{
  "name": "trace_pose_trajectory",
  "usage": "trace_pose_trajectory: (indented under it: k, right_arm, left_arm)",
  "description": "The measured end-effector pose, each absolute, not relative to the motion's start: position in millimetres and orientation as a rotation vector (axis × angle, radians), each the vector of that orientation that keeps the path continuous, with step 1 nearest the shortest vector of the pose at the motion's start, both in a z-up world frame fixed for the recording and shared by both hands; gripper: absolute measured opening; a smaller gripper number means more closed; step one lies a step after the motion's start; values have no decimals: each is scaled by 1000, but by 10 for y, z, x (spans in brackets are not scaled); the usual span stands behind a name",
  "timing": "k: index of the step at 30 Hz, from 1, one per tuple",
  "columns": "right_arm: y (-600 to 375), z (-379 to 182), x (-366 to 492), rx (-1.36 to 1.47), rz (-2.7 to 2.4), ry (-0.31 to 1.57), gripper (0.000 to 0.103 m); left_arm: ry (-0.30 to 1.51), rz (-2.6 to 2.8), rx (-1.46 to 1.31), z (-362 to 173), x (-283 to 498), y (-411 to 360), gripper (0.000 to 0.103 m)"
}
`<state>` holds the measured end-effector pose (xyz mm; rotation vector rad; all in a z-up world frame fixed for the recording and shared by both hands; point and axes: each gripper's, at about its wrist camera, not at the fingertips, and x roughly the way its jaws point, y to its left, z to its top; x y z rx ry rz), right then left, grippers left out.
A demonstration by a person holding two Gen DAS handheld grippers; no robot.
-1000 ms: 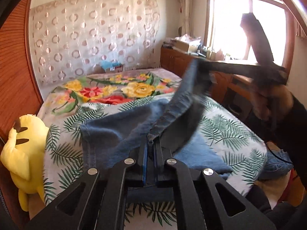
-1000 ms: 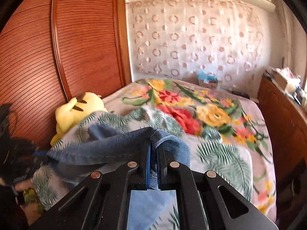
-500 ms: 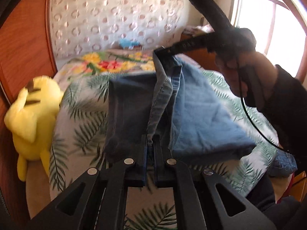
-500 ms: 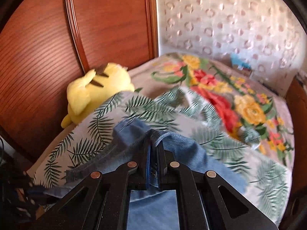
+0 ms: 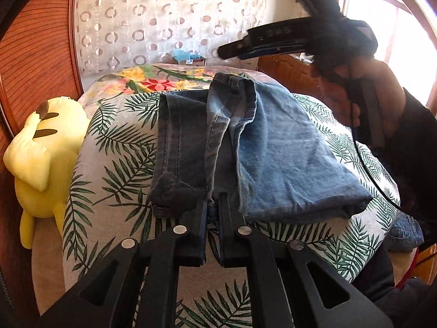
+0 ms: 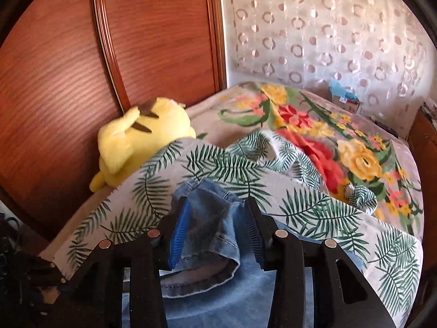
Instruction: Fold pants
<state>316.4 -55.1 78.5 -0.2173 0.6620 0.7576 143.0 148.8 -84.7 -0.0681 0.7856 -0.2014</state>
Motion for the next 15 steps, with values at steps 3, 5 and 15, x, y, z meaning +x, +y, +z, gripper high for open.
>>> trace_pose_trajectory:
  k: [3, 5, 15]
  right_arm:
    - [-681, 679, 3091, -241, 707, 633, 45]
    - [-742, 569, 3064, -256, 699, 645, 45]
    - [-673, 329, 3050, -237, 774, 715, 37]
  left_arm:
    - [766, -172, -65, -790, 1396, 1535, 8]
    - [751, -160, -76, -742, 1371, 1593, 14]
    - [736, -153, -64, -675, 1505, 1544, 34]
